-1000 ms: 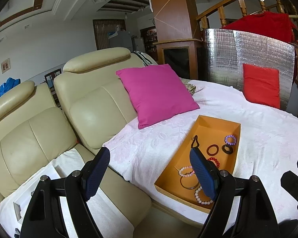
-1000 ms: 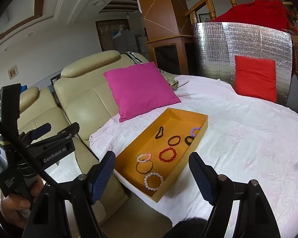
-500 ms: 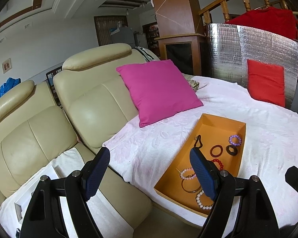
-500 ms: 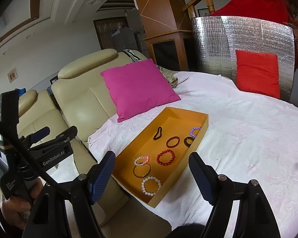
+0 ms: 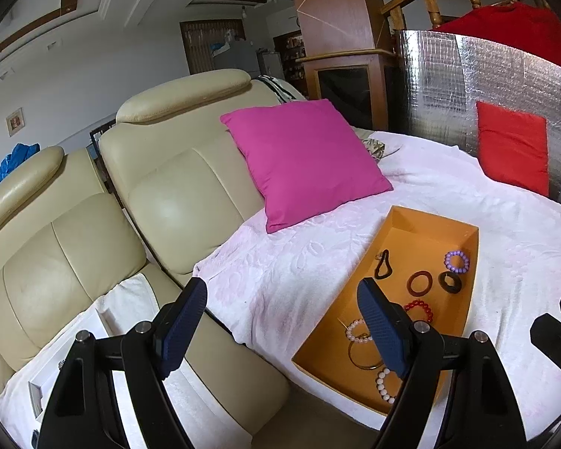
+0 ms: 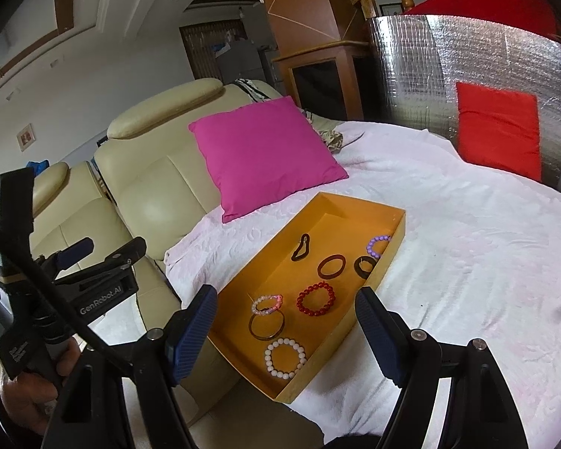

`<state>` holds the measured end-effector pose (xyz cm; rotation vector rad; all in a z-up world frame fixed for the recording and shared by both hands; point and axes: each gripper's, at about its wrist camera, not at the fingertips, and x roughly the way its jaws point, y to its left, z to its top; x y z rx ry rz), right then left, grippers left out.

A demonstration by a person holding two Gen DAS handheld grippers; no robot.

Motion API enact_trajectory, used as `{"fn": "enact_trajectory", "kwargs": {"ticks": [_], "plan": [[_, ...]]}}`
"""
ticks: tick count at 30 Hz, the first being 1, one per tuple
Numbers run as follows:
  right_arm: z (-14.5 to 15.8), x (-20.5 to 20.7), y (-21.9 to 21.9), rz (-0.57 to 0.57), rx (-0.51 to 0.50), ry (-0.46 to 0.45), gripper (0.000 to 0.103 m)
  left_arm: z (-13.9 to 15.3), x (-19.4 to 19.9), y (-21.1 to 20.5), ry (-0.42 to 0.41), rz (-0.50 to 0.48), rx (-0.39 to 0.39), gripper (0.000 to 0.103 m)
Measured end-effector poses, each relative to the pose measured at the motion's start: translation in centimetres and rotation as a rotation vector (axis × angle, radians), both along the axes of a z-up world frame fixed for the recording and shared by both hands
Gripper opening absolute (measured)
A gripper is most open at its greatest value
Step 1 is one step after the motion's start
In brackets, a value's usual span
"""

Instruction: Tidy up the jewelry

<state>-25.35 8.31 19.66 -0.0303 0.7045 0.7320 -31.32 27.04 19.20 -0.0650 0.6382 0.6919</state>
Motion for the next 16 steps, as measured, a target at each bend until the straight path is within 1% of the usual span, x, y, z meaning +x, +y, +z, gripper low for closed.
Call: {"fn": "enact_trajectory", "kwargs": {"ticks": [8, 11, 13, 15, 16], "plan": [[-0.8, 1.3, 0.8, 0.014, -0.004, 0.016, 0.079, -0.5, 1.1, 0.2, 0.023, 0.012, 0.01, 0.083], [-1.0, 2.1, 0.0, 0.001, 0.008, 0.016, 0.079, -0.7, 2.1, -0.6, 0.035, -0.004, 0.019, 0.083], [-1.1, 2.9, -1.5, -0.027, 0.023, 0.016, 0.079, -0.9, 3.4, -2.1, 0.044, -0.062, 0.015, 0.083], [-1.2, 4.1, -3.8, -0.083, 0.025, 0.001, 0.079, -1.1, 5.5, -4.5, 0.052, -0.173, -0.024, 0.083], [-1.3, 4.6, -4.9, -0.111, 0.025, -0.006, 0.079, -1.3, 6.9, -6.1, 0.055, -0.237, -0.058, 0.083]]}}
